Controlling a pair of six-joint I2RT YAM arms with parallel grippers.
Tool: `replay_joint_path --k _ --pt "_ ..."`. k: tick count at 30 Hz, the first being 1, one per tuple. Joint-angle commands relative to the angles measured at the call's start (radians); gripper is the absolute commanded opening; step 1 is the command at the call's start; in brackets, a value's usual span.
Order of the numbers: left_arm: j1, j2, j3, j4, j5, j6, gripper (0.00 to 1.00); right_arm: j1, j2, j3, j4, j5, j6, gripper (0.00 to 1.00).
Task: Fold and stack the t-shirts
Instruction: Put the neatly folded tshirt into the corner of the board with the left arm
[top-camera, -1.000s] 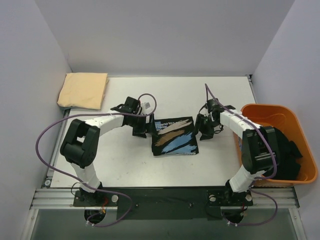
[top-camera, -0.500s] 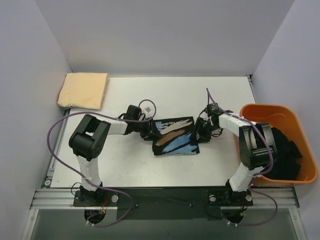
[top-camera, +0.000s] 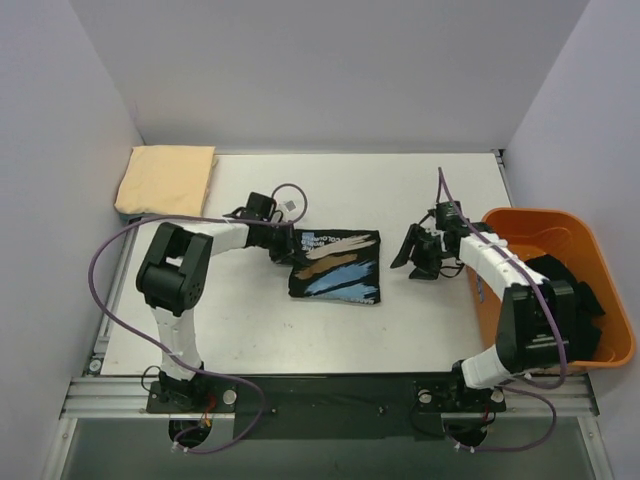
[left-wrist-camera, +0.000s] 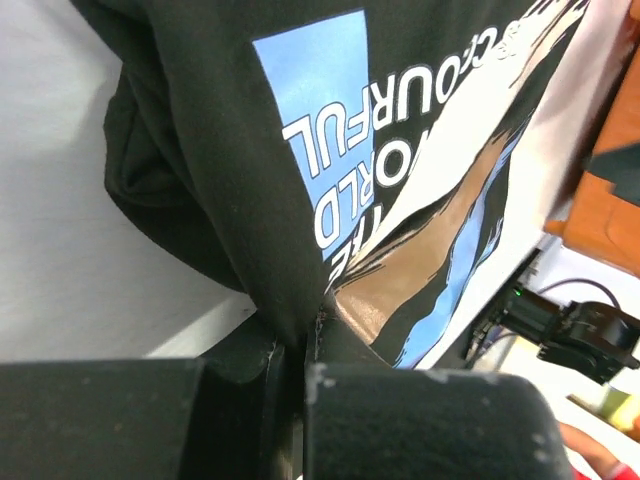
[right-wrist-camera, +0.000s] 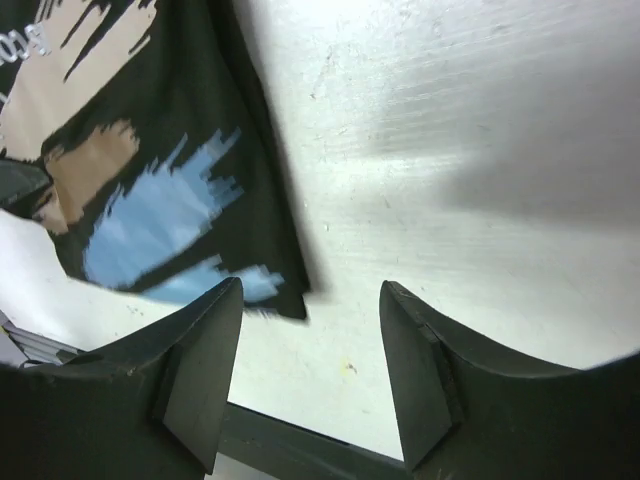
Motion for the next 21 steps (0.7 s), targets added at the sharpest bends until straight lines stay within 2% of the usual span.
replay_joint_path --k 1,4,9,10,11,12,13,14,15,16,18,19,20,21 --pt "0.105 -0.059 0.137 -0.251 -0.082 0.231 0.0 -0.034 -0.139 0.062 -0.16 0.053 -0.102 0.53" --pt "0.159 -0.023 0.24 -0.417 -0.119 0.386 0.0 -0.043 -0.173 0.086 -0.211 0.078 -0.145 0.54" --pt "0.226 0.143 0.677 -0.73 -0.34 0.657 0.0 -0.06 -0.211 0.137 -0.268 0.108 -0.173 0.54" --pt "0.234 0.206 0.825 -0.833 -0.399 0.729 0.0 -0.062 -0.211 0.155 -0.28 0.11 -0.179 0.54" --pt "0.239 0.232 0.885 -0.869 -0.418 0.798 0.0 -0.065 -0.214 0.161 -0.288 0.113 -0.185 0.54" --pt "0.243 0.302 1.041 -0.962 -0.476 0.825 0.0 -0.065 -0.216 0.171 -0.294 0.113 -0.186 0.54" --pt "0.243 0.351 1.124 -1.013 -0.505 0.886 0.0 -0.068 -0.219 0.174 -0.299 0.116 -0.189 0.54" --pt "0.249 0.44 1.332 -1.13 -0.58 0.908 0.0 -0.07 -0.225 0.178 -0.297 0.118 -0.193 0.54" --pt "0.255 0.499 1.425 -1.178 -0.605 0.932 0.0 -0.073 -0.227 0.18 -0.299 0.122 -0.196 0.54" --pt "0.271 0.575 1.601 -1.253 -0.646 0.945 0.0 -0.074 -0.231 0.175 -0.302 0.119 -0.197 0.54" --pt "0.283 0.613 1.668 -1.26 -0.731 0.987 0.0 -0.079 -0.237 0.171 -0.308 0.122 -0.202 0.54" --pt "0.285 0.564 1.626 -1.192 -0.763 1.021 0.0 -0.082 -0.237 0.169 -0.311 0.119 -0.202 0.54" --pt "0.291 0.532 1.501 -1.133 -0.816 1.03 0.0 -0.082 -0.245 0.16 -0.311 0.121 -0.205 0.54" --pt "0.294 0.457 1.445 -1.036 -0.84 1.058 0.0 -0.083 -0.248 0.157 -0.311 0.121 -0.206 0.54"
